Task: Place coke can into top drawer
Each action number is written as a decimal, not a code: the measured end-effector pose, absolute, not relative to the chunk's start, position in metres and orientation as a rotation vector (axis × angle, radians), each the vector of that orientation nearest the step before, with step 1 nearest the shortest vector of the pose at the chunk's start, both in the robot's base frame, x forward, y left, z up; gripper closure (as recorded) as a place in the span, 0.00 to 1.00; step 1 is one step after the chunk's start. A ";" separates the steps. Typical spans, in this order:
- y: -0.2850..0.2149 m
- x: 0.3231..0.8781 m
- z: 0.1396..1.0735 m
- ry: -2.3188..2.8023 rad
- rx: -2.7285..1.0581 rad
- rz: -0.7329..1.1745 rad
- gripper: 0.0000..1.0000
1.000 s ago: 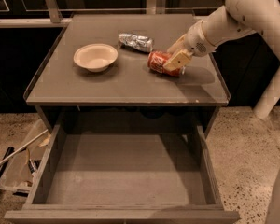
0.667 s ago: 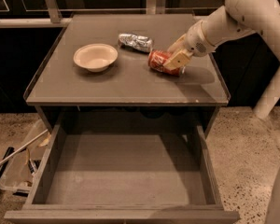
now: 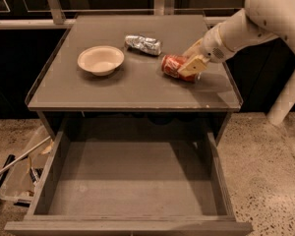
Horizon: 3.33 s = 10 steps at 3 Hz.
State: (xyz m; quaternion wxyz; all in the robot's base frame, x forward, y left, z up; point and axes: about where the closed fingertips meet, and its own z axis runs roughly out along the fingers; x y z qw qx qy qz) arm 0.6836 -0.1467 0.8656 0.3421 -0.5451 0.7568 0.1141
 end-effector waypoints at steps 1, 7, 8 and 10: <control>-0.168 0.667 0.873 1.989 -1.373 0.251 1.00; -0.201 0.469 0.837 1.899 -1.422 0.189 1.00; -0.187 0.454 0.799 1.910 -1.437 0.234 1.00; -0.169 0.454 0.749 1.941 -1.433 0.302 1.00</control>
Offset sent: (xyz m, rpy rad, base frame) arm -0.0662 -0.0634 0.0451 0.0006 -0.0870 -0.1226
